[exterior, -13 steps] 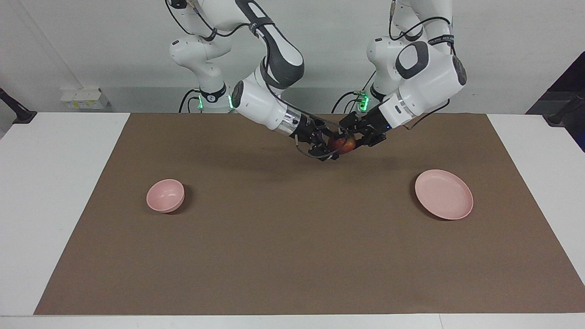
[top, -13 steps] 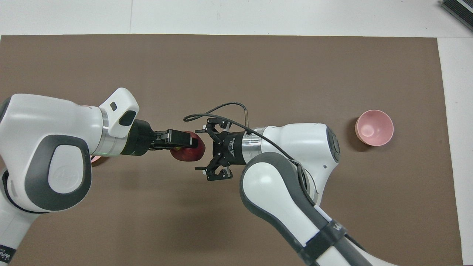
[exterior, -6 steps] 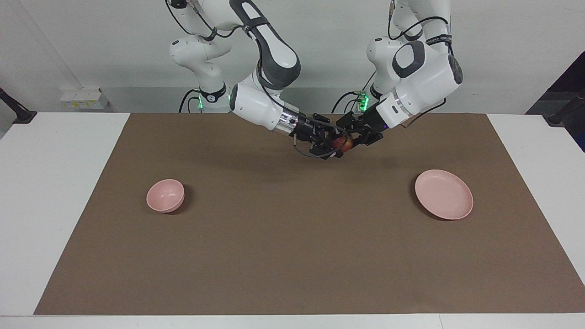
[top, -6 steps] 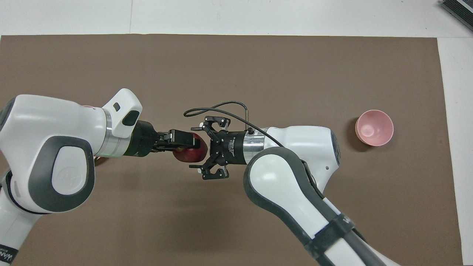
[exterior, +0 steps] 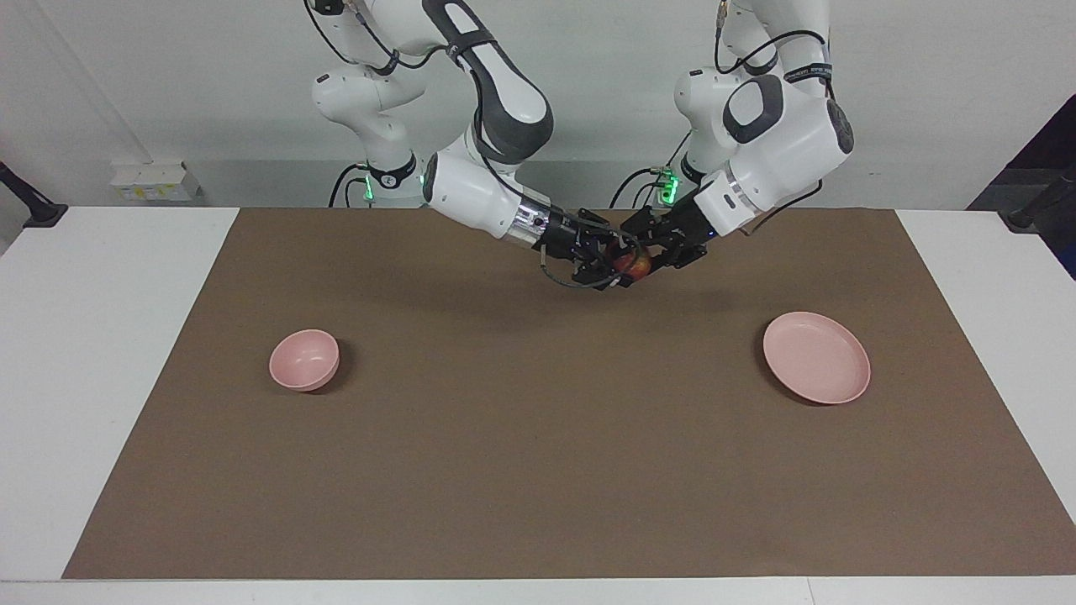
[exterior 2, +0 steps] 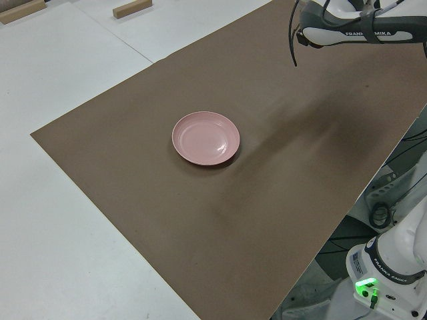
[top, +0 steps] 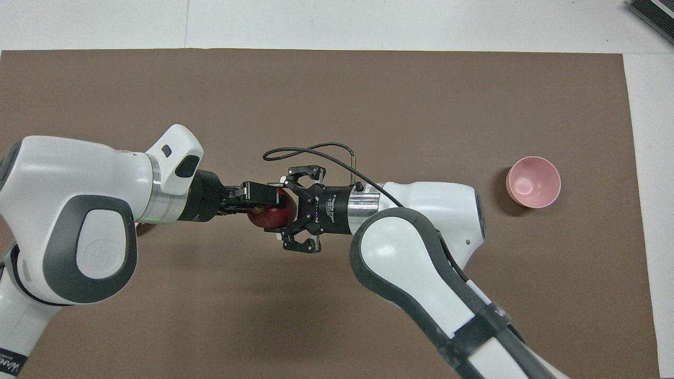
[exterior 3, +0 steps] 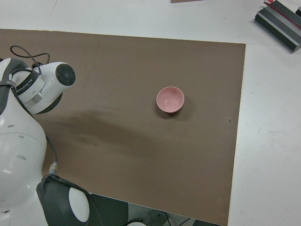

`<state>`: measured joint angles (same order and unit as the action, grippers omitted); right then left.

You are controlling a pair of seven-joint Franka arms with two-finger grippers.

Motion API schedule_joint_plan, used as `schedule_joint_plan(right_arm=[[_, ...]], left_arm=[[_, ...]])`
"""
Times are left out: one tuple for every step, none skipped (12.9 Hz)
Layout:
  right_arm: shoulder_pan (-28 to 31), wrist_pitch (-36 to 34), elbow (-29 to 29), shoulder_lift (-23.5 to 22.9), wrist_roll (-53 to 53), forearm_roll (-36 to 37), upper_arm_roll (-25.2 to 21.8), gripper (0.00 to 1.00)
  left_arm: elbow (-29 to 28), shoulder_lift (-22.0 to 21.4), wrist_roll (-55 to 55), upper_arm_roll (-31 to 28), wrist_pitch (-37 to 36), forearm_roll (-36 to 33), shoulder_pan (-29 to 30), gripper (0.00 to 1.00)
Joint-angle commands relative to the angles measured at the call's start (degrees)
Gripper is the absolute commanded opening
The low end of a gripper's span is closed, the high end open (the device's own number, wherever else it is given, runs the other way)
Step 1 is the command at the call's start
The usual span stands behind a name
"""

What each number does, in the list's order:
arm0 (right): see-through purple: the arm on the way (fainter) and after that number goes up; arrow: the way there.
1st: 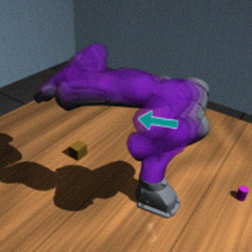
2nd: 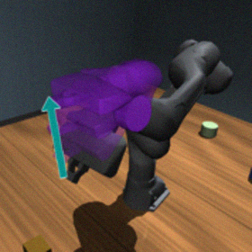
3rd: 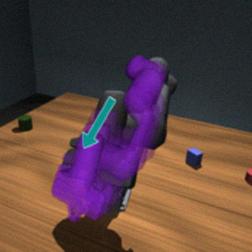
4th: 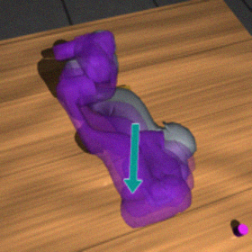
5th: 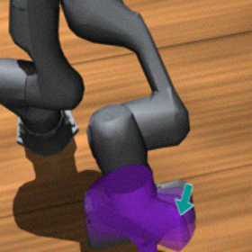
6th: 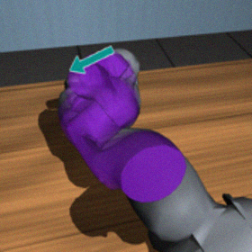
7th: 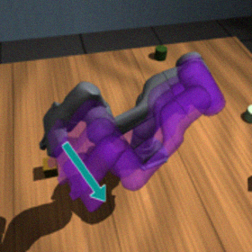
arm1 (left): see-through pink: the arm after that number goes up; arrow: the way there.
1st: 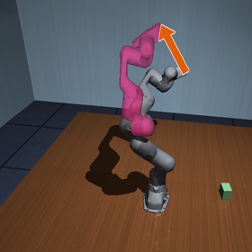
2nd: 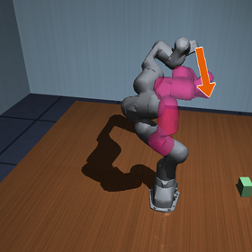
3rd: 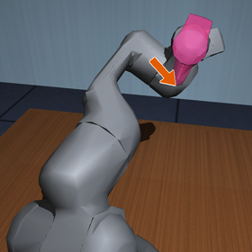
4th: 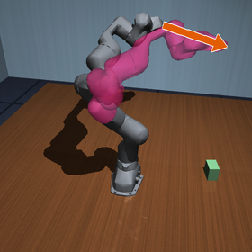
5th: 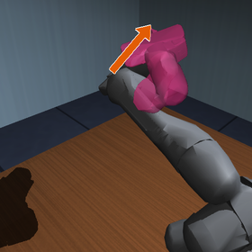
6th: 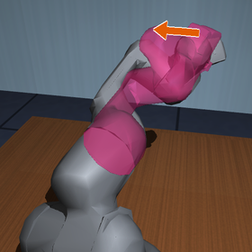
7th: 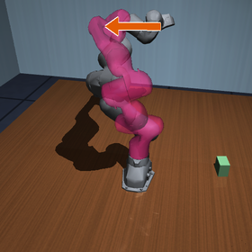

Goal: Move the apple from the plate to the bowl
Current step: 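Close the right gripper on the apple held by the left gripper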

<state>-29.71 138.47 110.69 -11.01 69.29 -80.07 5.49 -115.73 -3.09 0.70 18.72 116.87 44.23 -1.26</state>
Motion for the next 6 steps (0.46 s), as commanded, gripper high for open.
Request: schedule_joint_plan(right_arm=[[0.1,2.0,0.0,0.5,-1.9,-1.4,0.2,0.0],[0.1,1.9,0.0,0.6,-2.0,-1.4,0.2,0.0],[0.2,1.9,0.1,0.8,-2.1,-1.1,0.1,0.0],[0.2,1.9,0.3,0.9,-2.1,-1.1,0.1,0.0],[0.3,1.9,0.3,0.9,-2.0,-1.0,0.1,0.0],[0.3,1.9,0.4,0.9,-1.9,-0.6,0.1,0.0]], left_arm=[[0.1,-0.9,2.5,-0.3,-0.9,0.6,-0.8,0.67],[0.2,-0.7,2.5,-0.3,-1.2,0.3,-0.6,0.96],[0.3,-0.7,2.6,-0.3,-1.3,0.3,-0.7,1.0],[0.3,-0.7,2.6,-0.3,-1.3,0.2,-0.7,1.0],[0.4,-0.6,2.6,-0.3,-1.3,0.1,-0.6,1.0],[0.4,-0.6,2.7,-0.3,-1.3,-0.1,-0.6,1.0]])
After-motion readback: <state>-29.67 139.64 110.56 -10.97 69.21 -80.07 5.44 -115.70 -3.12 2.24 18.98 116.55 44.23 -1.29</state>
